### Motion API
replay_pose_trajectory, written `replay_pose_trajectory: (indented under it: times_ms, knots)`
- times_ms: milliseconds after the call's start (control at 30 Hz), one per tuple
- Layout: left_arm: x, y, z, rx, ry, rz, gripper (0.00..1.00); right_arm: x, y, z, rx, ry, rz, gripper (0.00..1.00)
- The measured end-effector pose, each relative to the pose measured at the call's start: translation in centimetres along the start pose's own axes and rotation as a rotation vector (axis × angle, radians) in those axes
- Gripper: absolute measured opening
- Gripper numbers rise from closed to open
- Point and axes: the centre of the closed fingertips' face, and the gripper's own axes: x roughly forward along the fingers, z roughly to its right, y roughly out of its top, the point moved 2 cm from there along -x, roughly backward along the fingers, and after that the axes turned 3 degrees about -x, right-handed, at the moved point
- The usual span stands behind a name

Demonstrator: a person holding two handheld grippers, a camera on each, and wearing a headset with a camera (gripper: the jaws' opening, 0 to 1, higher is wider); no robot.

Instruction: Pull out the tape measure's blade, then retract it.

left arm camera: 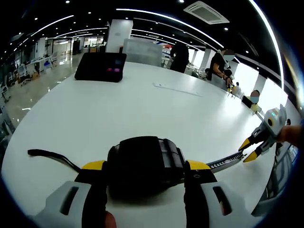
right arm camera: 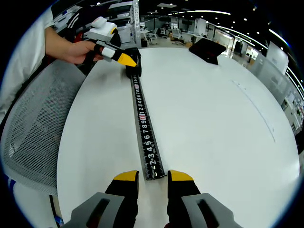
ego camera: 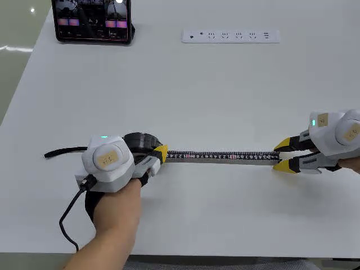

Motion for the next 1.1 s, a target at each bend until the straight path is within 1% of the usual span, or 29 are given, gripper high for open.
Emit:
replay_pose_trajectory:
  times_ms: [367, 467, 700, 1000, 1100]
  knots:
    - [0.09, 0.00, -0.10, 0.001, 0.000, -0.009, 0.61, 0.26, 0.04, 0.39, -0.029, 0.031, -0.033, 0.13]
    - [0.09, -0.03, -0.11, 0.001, -0.001, -0.015, 0.61, 0.29, 0.02, 0.48, -0.041, 0.037, -0.042, 0.12]
    - [0.10, -0.11, -0.11, 0.005, 0.002, -0.019, 0.62, 0.29, -0.09, 0.45, -0.055, 0.033, -0.050, 0.12]
    - [0.08, -0.13, -0.12, 0.011, 0.001, -0.032, 0.60, 0.31, -0.17, 0.46, -0.066, 0.024, -0.080, 0.11]
    - [0.07, -0.12, -0.12, 0.014, 0.001, -0.035, 0.60, 0.33, -0.18, 0.48, -0.067, 0.022, -0.082, 0.11]
